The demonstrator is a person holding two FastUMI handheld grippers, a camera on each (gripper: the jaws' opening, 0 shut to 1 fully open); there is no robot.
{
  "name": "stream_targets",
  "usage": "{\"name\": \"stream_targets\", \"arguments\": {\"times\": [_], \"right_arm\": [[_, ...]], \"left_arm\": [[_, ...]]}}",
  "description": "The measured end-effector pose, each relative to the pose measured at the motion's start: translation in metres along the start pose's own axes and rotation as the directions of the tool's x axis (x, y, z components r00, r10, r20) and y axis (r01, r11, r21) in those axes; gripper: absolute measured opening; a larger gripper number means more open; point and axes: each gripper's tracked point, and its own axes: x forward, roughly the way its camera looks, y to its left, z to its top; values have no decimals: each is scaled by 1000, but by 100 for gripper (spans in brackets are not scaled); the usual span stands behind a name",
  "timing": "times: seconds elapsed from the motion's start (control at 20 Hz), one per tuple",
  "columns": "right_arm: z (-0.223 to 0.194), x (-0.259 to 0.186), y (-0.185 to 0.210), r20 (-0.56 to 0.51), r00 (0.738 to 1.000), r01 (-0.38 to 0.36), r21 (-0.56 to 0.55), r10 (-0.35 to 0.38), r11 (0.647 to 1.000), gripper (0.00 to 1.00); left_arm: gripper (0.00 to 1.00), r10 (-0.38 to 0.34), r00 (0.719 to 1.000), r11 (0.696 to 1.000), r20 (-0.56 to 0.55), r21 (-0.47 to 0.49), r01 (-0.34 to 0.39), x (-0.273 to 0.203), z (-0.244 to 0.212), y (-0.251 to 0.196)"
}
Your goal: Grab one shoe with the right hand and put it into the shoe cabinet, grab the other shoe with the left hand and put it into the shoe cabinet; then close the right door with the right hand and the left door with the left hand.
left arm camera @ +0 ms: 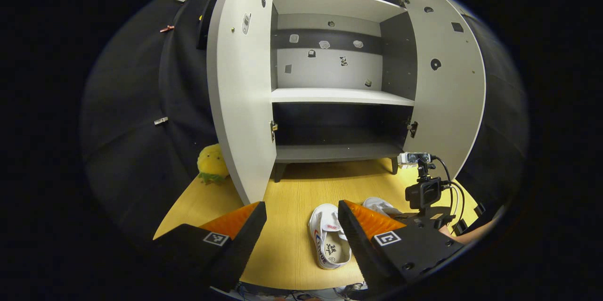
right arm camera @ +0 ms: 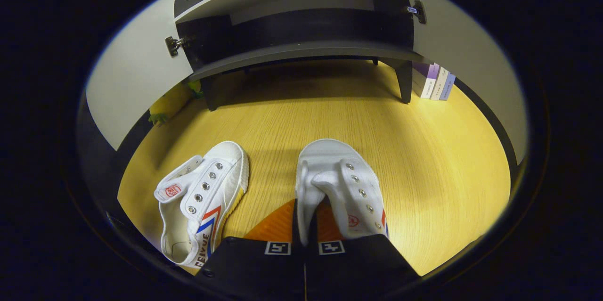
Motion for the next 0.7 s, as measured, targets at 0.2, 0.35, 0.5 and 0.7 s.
{"name": "stream_targets", "arguments": {"times": [0.2, 0.35, 0.5, 0.7], "right_arm": [[5, -6, 4, 5, 1000, -1, -23, 1, 1000, 7], [16, -21, 7, 43, 999, 15, -51, -13, 999, 7], [37, -39, 7, 89, 996, 30, -108, -20, 994, 7], [76, -73, 13, 157, 987, 41, -112, -23, 993, 6]], "left_arm": [[95, -14, 1000, 1000, 7, -5, 14, -7, 2, -8], [95, -21, 1000, 1000, 21, 8, 21, -12, 6, -10], [95, -39, 999, 999, 32, -1, 39, -15, 10, -13], [95, -49, 997, 999, 67, 5, 49, -18, 21, -10]]}}
